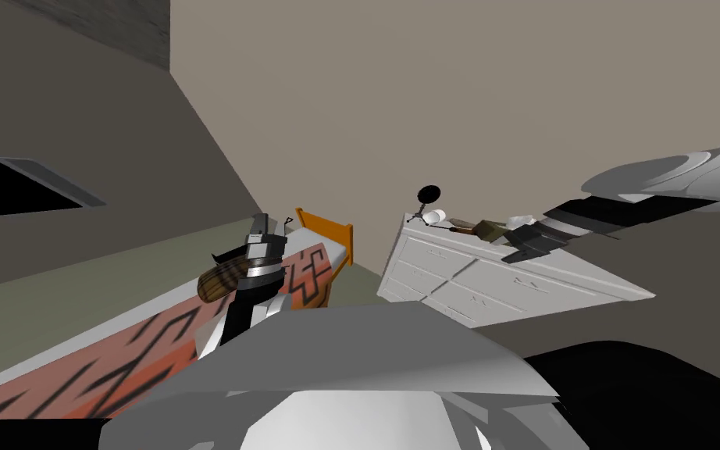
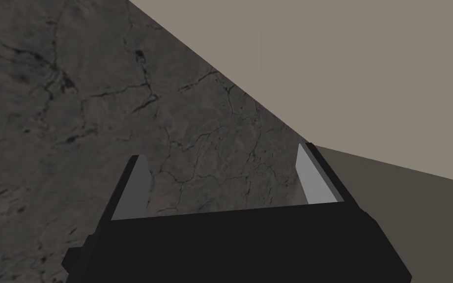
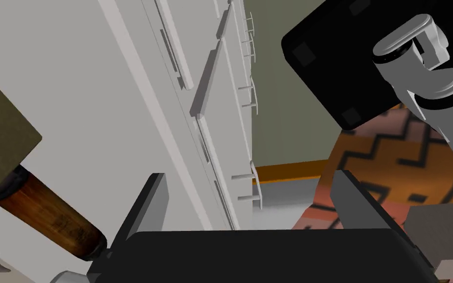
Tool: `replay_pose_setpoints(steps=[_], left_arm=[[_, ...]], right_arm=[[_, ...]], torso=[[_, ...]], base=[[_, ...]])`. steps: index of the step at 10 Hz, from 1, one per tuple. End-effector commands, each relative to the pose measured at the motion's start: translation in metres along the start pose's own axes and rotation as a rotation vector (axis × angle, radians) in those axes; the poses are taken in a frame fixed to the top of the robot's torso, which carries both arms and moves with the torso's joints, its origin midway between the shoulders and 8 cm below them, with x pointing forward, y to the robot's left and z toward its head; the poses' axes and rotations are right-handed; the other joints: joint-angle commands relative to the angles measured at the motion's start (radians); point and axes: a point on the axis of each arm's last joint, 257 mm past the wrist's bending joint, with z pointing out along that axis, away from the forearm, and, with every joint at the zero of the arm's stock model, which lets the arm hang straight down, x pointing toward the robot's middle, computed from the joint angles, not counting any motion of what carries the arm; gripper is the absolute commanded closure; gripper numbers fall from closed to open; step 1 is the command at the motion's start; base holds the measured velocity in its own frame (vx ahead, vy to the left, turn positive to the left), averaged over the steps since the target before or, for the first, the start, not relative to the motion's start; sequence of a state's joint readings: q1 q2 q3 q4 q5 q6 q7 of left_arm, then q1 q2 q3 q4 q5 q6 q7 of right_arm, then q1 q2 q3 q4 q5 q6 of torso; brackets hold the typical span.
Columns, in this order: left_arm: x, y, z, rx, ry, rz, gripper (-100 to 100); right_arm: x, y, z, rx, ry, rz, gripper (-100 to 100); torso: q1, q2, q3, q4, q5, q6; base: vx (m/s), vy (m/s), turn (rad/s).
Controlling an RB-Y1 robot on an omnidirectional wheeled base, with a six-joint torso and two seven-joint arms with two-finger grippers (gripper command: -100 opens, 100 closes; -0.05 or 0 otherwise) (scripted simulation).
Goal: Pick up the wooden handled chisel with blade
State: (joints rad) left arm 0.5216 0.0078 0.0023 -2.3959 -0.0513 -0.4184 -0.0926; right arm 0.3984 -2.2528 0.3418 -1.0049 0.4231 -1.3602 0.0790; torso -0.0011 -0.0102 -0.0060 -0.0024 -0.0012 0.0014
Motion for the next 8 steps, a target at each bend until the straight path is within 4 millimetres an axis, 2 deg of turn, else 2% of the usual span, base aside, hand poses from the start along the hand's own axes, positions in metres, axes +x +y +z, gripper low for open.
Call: replay_pose_setpoints(steps=[1,4,6,7,8], left_arm=[[0.0,0.0,0.0,0.0,0.0,0.0,0],[0.0,0.0,0.0,0.0,0.0,0.0,0],[0.0,0.0,0.0,0.0,0.0,0.0,0],[0.0,0.0,0.0,0.0,0.0,0.0,0],[0.0,0.0,0.0,0.0,0.0,0.0,0]], right_arm=[[0.005,-0.007,-0.014,0.02,0.056,-0.021,-100],[0.021,-0.009,-0.026,0.02,0.159,-0.045,-100],[0.043,0.007,-0.014,-0.046,0.215,-0.038,-100],[0.038,0.002,-0.015,-0.026,0.201,-0.039,-100],[0.039,0.002,-0.014,-0.03,0.203,-0.04,0]], torso=[[0.0,0.0,0.0,0.0,0.0,0.0],[-0.004,-0.005,-0.003,-0.001,-0.001,-0.001],[-0.002,-0.006,-0.004,-0.002,-0.001,-0.001],[-0.001,-0.004,-0.002,-0.001,-0.001,0.0],[0.001,0.002,0.001,0.0,0.0,0.001]], base=[[0.115,-0.024,0.184],[0.192,-0.089,0.334],[0.17,-0.052,0.295],[0.064,-0.02,0.034],[0.014,-0.005,-0.002]])
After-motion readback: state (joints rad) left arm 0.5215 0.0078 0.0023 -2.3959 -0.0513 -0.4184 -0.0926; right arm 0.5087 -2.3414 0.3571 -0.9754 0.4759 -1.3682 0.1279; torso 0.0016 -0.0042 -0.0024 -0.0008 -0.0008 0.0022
